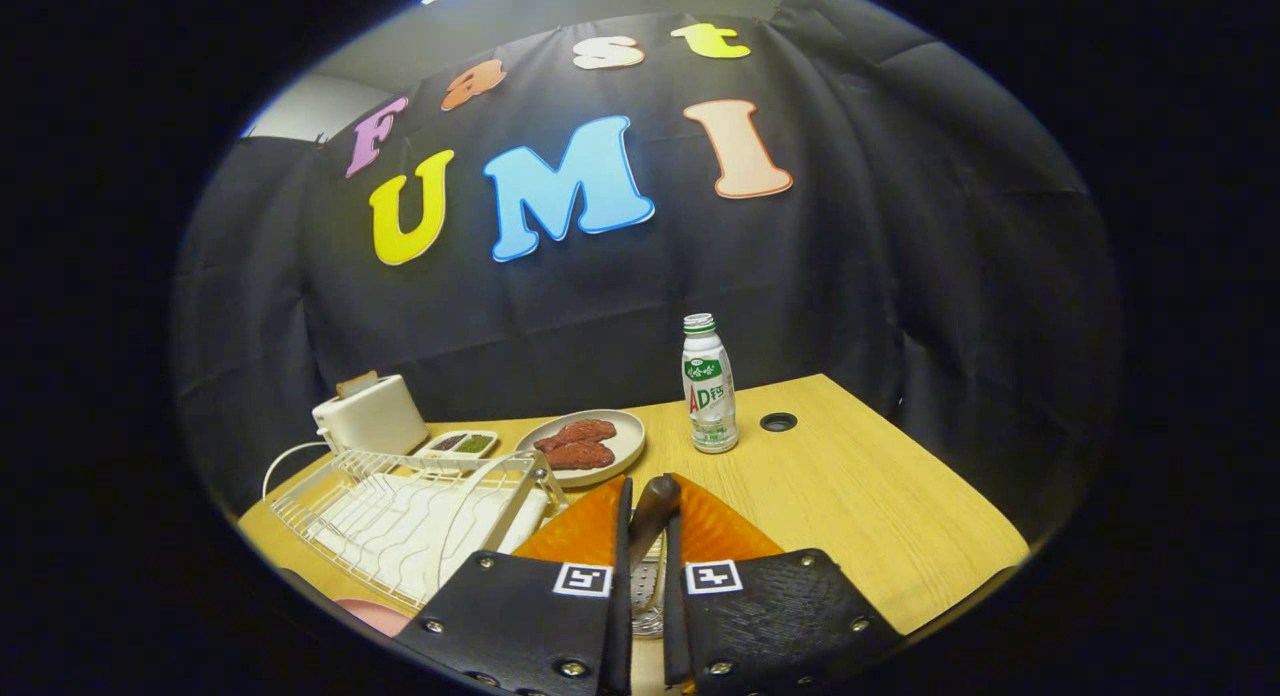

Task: Take the plate from the dish rack, then take the spoon from the basket and place it into the plate.

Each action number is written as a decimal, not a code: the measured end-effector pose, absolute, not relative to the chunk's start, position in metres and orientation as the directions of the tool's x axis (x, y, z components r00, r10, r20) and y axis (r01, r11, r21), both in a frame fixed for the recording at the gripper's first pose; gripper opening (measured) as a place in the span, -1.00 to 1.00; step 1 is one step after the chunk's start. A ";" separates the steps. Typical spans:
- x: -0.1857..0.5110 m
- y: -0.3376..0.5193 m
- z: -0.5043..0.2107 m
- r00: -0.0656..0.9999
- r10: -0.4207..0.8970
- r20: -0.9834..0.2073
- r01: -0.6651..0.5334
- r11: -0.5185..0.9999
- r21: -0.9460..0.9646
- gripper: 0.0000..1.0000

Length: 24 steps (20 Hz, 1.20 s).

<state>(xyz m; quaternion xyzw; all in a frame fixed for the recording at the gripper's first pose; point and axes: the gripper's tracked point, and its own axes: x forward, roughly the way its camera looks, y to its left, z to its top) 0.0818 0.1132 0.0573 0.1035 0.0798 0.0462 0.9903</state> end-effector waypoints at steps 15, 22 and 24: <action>0.073 0.118 0.111 0.987 0.073 -0.142 -0.051 0.987 0.154 -0.92; 0.047 0.121 0.162 0.995 0.032 -0.097 -0.024 0.996 0.082 -0.92; 0.033 0.125 0.176 0.996 0.023 -0.083 -0.017 0.998 0.063 -0.92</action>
